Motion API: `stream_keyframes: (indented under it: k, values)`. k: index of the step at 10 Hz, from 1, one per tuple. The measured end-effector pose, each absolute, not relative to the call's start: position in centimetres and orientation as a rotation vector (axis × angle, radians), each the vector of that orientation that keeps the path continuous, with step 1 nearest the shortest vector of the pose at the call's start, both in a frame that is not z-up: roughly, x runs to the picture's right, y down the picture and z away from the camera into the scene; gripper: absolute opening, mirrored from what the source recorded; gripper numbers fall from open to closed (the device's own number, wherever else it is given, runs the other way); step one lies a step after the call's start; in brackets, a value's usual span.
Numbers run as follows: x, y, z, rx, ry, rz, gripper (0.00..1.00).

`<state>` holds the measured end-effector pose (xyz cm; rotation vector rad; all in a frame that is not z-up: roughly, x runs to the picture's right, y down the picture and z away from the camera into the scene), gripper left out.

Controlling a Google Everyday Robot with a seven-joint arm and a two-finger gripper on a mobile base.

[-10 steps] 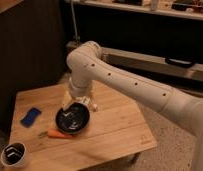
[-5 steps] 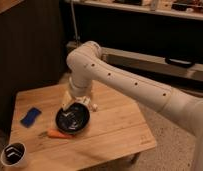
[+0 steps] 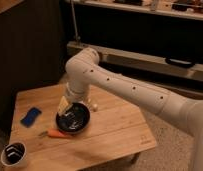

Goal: Place the pepper in the ceramic bowl

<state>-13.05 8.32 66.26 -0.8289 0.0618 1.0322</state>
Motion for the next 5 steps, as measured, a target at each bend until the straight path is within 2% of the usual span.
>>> stream_keyframes:
  k: [2,5]
  values:
    - [-15.1,10.5,67.3,-0.887,0.005,0.994,0.80]
    - [-18.6,12.6,68.5,-0.900,-0.031,0.905,0.80]
